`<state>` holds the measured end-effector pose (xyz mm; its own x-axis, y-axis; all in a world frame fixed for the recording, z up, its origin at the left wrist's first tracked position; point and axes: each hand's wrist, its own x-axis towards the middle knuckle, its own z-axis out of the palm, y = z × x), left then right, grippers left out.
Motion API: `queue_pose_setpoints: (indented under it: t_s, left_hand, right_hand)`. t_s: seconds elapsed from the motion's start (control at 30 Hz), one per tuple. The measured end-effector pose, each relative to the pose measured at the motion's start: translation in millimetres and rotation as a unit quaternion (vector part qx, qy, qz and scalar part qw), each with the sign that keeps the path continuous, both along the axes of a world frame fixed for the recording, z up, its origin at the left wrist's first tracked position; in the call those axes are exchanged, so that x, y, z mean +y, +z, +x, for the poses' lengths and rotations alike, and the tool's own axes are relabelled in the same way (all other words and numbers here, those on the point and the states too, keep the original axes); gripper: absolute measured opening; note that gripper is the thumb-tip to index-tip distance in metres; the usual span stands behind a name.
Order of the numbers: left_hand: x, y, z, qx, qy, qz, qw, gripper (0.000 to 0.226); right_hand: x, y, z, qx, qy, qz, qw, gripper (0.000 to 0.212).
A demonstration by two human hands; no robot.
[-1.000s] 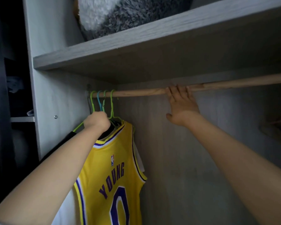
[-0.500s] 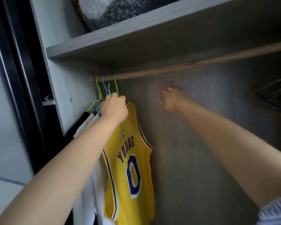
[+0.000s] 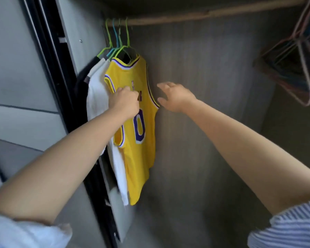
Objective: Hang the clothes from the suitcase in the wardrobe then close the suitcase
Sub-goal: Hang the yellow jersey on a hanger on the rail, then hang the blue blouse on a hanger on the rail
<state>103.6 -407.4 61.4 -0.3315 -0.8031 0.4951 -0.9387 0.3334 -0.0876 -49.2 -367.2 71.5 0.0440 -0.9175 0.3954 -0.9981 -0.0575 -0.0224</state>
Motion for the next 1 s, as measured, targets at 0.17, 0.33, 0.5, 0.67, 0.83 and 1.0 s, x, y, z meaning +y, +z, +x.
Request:
queue_pose_setpoints:
  t_s: [0.17,0.33,0.5,0.67,0.83,1.0]
  left_hand:
    - [73,-43,46,0.028,0.067,0.043,0.996,0.029]
    - [164,-100,106,0.013,0.159,0.137,0.978,0.032]
    - [263,-133,166,-0.018,0.246,0.212,0.946,0.034]
    - [350,-173,233,-0.039,0.294,0.272,0.916,0.031]
    - [423,-226,300,-0.043,0.316,0.355,0.879,0.033]
    - [485,-297,381,-0.014,0.286,0.419,0.861,0.029]
  right_hand:
    - [50,-31,32,-0.031,0.09,-0.001,0.995,0.057]
    - [116,-92,77,-0.044,0.188,0.054,0.98,0.051]
    - [183,-134,138,-0.022,0.267,0.114,0.957,0.047]
    - [243,-170,199,0.007,0.335,0.173,0.926,0.042]
    - [303,-215,254,0.022,0.352,0.258,0.899,0.038]
    - [361,-271,320,-0.011,0.312,0.332,0.89,0.031]
